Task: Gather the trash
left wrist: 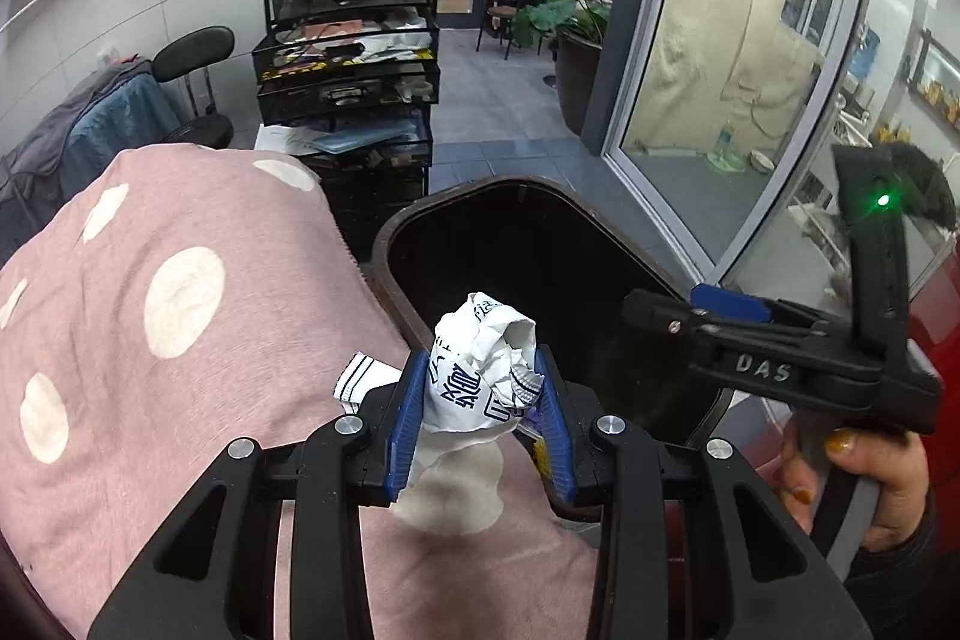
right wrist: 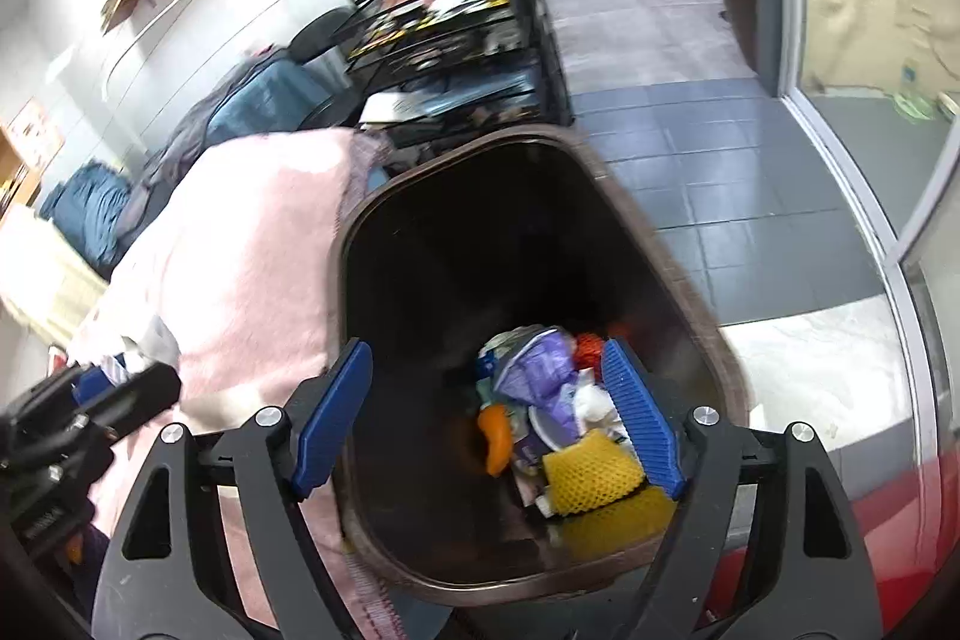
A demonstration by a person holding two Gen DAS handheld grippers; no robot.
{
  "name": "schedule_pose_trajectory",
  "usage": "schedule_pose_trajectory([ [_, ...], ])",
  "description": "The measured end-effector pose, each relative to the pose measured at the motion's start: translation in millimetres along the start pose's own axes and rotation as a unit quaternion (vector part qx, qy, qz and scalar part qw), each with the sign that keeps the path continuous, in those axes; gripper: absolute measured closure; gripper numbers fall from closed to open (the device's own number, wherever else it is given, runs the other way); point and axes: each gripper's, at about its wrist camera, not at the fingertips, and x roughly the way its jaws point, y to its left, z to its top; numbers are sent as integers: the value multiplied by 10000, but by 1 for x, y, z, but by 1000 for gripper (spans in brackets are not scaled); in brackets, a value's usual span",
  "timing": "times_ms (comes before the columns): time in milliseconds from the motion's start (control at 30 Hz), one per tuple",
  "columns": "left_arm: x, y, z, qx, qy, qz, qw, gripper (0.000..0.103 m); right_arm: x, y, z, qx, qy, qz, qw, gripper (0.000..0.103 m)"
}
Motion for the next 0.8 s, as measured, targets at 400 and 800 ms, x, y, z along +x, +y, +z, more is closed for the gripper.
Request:
schedule_pose_trajectory([
  [400,45,-16,13,329,439,160,9984,57,-8,-27,1,274,-73,-209,9994,24],
  [800,50,-28,9,675,358,299,9966,11,-6,-35,-3,398,-55,-244,9989,23],
])
